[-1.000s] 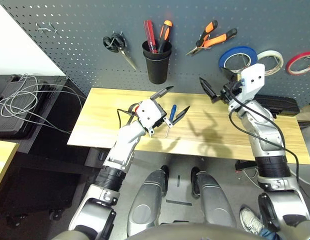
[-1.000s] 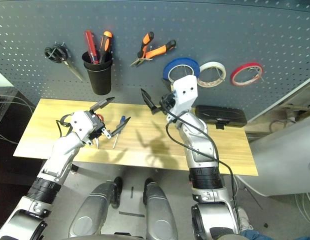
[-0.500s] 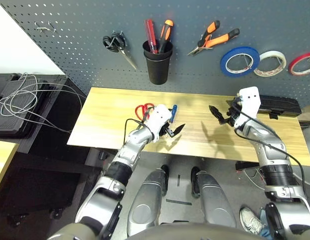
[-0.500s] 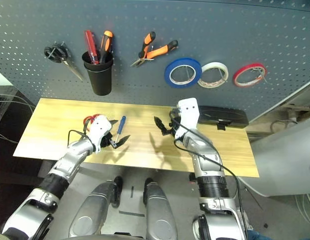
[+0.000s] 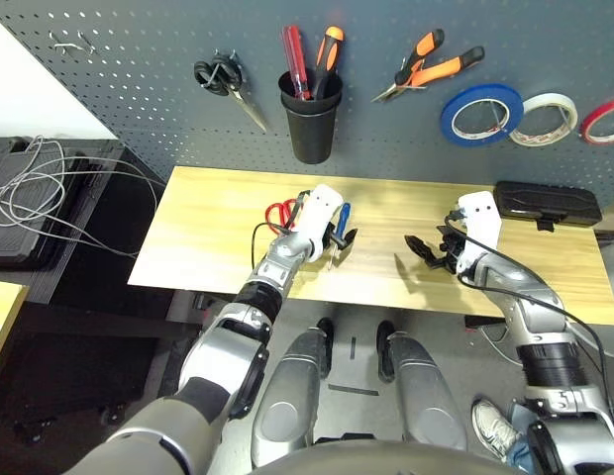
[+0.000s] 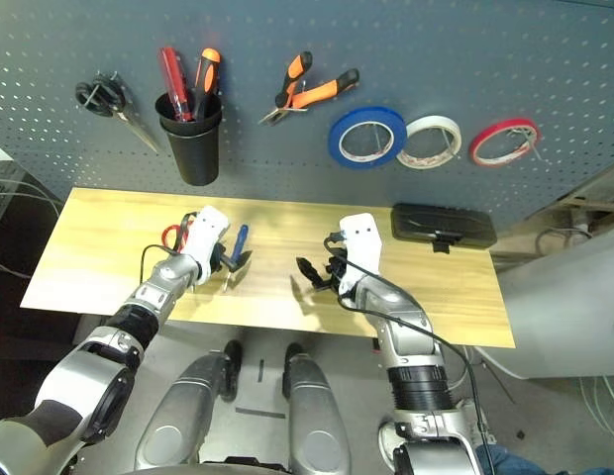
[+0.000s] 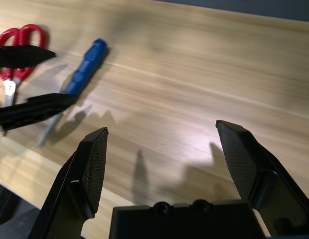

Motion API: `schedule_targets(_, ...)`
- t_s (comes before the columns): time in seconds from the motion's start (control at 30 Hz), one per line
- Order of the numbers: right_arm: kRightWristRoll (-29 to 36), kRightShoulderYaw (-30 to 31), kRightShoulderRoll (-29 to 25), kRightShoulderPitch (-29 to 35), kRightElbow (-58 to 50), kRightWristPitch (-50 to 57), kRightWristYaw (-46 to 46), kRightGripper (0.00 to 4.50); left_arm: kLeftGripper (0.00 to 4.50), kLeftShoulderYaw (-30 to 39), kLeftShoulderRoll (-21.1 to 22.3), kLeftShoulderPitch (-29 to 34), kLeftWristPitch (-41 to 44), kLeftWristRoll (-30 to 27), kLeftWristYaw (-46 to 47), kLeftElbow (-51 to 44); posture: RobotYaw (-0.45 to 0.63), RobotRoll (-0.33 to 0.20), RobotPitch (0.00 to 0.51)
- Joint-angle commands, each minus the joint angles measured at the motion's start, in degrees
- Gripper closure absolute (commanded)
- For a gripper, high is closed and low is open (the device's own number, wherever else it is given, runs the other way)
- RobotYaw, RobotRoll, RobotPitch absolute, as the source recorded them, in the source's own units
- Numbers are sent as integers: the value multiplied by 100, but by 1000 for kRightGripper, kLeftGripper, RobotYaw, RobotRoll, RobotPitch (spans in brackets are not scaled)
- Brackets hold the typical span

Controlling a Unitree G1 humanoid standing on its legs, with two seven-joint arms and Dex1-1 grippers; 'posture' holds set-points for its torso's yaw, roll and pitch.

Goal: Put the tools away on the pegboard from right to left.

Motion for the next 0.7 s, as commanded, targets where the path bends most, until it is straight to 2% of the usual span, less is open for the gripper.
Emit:
schedule_targets(0.03, 86, 352, -55, 164, -298, 163, 308, 25, 0, 87, -121, -72, 244, 51, 121, 434, -37, 0, 394)
schedule_targets(0.23, 8, 596, -187, 226, -449, 102, 512, 5, 22, 138, -223, -164, 256, 97, 132, 675, -49, 0, 398)
schedule_targets(0.27, -8, 606, -187, 197, -454, 89, 498, 0, 203, 172, -275, -168, 291, 73, 120, 722, -70, 0, 399)
schedule_targets(0.37, -32, 608, -205, 103, -452, 66, 493, 0, 883, 209, -415, -201, 314, 76, 125, 808, -77, 0, 396)
schedule_targets(0.5, -35, 595, -264, 40, -393, -4, 553, 0, 2280, 315, -515, -234, 164, 52, 116, 731, -61, 0, 379)
schedule_targets(0.63, -61, 579, -350, -101, -179, -238, 671, 0, 3705, 336, -494, -1, -332, 70, 226, 273, -29, 0, 349)
schedule_targets(0.67, -63, 568, -356, -170, -99, -324, 698, 0, 3979, 344, -485, 77, -461, 52, 214, 138, -19, 0, 341)
schedule_targets(0.7, -64, 561, -359, -217, -37, -388, 718, 0, 3978, 348, -479, 134, -539, 42, 206, 42, -19, 0, 341)
